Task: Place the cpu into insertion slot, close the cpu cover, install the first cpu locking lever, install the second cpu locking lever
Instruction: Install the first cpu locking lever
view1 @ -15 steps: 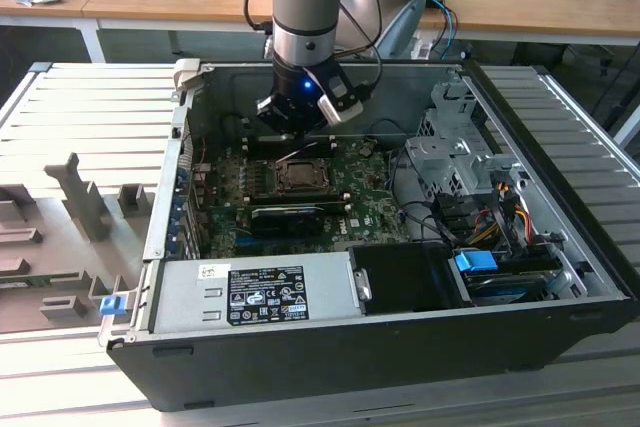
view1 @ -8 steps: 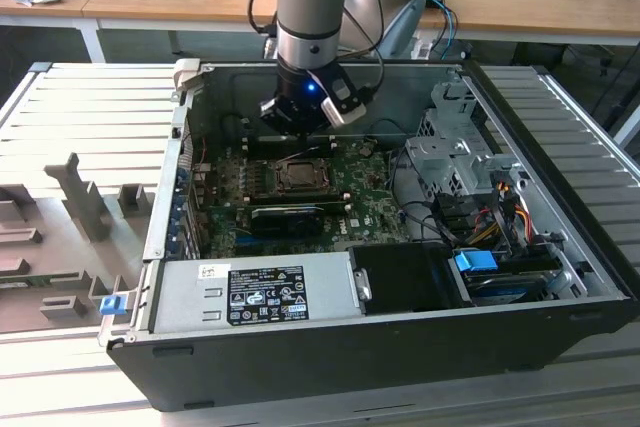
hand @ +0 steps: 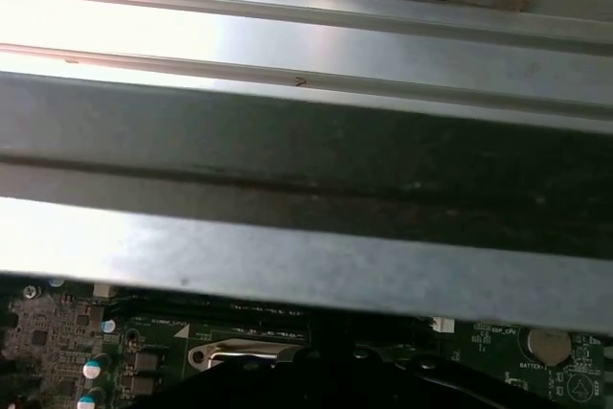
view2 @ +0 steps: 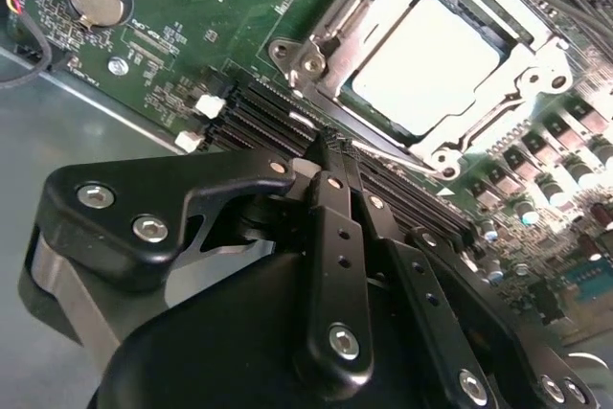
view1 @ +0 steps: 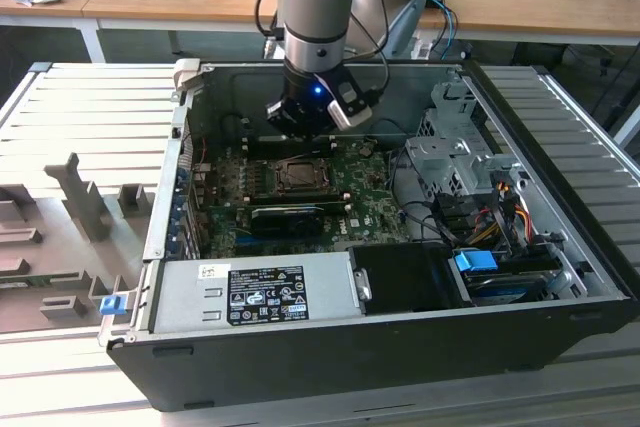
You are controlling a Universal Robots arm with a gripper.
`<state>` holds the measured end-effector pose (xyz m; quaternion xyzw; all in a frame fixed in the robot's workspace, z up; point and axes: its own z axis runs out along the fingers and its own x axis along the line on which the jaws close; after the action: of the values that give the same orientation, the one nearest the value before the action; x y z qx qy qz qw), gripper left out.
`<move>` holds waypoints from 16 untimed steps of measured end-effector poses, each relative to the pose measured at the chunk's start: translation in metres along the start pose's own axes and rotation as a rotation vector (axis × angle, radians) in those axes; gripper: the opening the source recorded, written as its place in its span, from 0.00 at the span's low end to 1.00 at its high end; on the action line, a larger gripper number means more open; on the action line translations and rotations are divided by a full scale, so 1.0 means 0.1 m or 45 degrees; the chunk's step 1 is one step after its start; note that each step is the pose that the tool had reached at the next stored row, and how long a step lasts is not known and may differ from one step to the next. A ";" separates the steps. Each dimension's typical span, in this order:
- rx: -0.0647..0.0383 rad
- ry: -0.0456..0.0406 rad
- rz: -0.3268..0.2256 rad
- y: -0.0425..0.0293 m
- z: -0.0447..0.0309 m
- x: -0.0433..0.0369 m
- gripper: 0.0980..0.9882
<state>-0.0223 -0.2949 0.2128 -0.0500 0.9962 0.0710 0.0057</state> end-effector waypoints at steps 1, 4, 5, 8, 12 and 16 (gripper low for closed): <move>0.000 0.000 0.000 -0.001 0.006 -0.010 0.01; 0.000 0.000 0.000 -0.005 0.019 -0.030 0.01; 0.000 0.000 0.000 -0.007 0.026 -0.043 0.01; 0.000 0.000 0.000 -0.012 0.039 -0.060 0.01; 0.000 0.000 0.000 -0.031 0.054 -0.058 0.01; 0.000 0.000 0.000 -0.033 0.070 -0.058 0.01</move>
<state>-0.0161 -0.2966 0.2056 -0.0500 0.9962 0.0710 0.0057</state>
